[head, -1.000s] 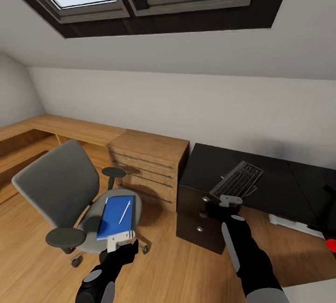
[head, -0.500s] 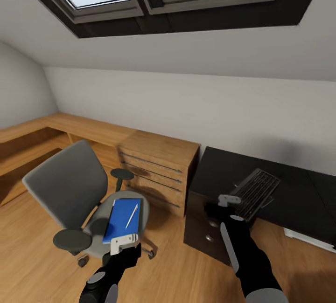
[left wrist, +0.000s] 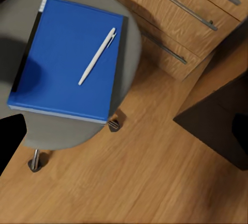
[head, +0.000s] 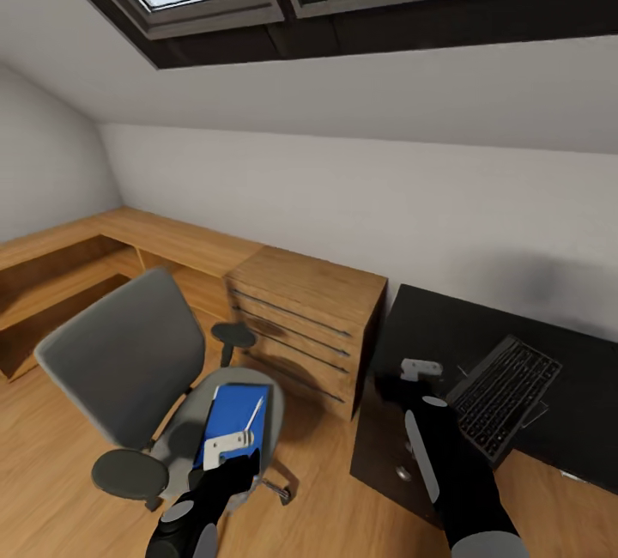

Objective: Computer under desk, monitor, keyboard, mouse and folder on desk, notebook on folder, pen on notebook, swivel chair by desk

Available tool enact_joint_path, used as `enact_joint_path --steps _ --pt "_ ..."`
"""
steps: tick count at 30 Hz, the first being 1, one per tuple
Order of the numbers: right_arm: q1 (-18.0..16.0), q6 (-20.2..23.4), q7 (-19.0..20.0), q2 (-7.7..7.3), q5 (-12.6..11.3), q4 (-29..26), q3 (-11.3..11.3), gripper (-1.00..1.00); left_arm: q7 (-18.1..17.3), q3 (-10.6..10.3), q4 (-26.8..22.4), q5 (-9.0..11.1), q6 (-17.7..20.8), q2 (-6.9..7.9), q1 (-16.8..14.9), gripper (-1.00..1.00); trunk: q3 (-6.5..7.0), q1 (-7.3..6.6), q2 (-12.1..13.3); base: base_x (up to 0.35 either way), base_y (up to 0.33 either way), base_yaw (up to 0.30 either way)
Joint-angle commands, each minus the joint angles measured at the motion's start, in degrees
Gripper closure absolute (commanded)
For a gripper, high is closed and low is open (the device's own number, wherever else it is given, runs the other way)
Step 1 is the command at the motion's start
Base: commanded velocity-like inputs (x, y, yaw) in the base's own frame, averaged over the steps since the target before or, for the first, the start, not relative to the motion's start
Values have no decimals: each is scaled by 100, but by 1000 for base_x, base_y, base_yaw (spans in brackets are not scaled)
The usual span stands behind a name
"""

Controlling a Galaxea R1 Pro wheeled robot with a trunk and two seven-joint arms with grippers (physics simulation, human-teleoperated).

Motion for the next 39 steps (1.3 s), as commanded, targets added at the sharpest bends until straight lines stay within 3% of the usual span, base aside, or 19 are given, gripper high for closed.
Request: enact_joint_path --steps 1,8,25,33,39 --pt "-4 31 -2 4 14 -5 -7 100 51 -6 -8 60 21 0 -4 -100 -9 5 -7 322 -66 4" --pt "3 27 12 -13 35 21 -5 100 56 -281 113 60 17 0 -4 -100 -9 5 -7 296 -119 1" --pt "3 27 9 -59 81 159 19 100 49 -340 150 67 15 0 -5 -100 -9 5 -7 236 -99 0" --pt "3 -103 -15 -57 209 573 399 100 49 -327 48 69 15 0 -6 -100 -9 5 -7 38 -7 0" --pt "-5 -275 -35 -63 267 898 446 100 49 -329 3 71 15 0 -9 -100 -9 5 -7 2 0 0"
